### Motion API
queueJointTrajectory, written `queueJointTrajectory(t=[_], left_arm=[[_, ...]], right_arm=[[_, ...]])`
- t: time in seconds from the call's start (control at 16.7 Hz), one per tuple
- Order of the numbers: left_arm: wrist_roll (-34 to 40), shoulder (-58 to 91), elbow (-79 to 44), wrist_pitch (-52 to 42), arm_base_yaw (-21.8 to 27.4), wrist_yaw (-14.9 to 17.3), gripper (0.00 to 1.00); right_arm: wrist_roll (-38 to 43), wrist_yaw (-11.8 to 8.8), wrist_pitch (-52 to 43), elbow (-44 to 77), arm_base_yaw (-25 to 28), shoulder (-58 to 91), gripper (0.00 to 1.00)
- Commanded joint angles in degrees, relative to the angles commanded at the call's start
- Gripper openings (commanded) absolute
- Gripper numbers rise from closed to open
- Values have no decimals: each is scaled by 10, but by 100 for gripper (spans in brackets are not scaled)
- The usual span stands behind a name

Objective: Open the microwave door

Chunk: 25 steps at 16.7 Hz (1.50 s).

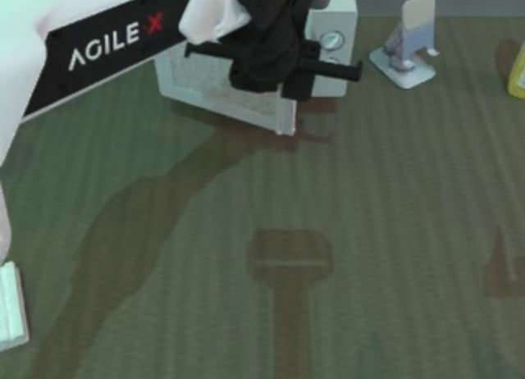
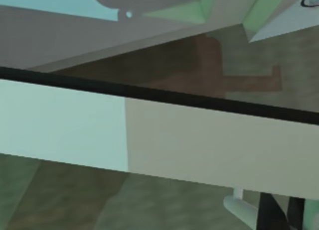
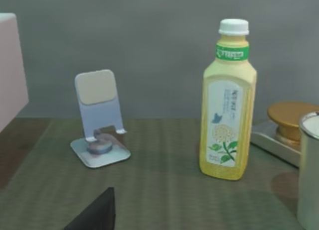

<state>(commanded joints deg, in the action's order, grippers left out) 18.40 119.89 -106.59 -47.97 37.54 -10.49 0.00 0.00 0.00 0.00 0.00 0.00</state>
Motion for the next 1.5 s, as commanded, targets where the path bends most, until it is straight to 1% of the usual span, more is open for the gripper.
queueJointTrajectory(t=[0.54, 0.96, 1.5], left_arm=[[1, 1, 3, 1, 4, 4, 0], [-63, -53, 78, 36, -12, 34, 0], [-65, -54, 82, 37, -12, 36, 0]], right_arm=[[0, 0, 0, 0, 0, 0, 100], [0, 0, 0, 0, 0, 0, 100], [0, 0, 0, 0, 0, 0, 100]])
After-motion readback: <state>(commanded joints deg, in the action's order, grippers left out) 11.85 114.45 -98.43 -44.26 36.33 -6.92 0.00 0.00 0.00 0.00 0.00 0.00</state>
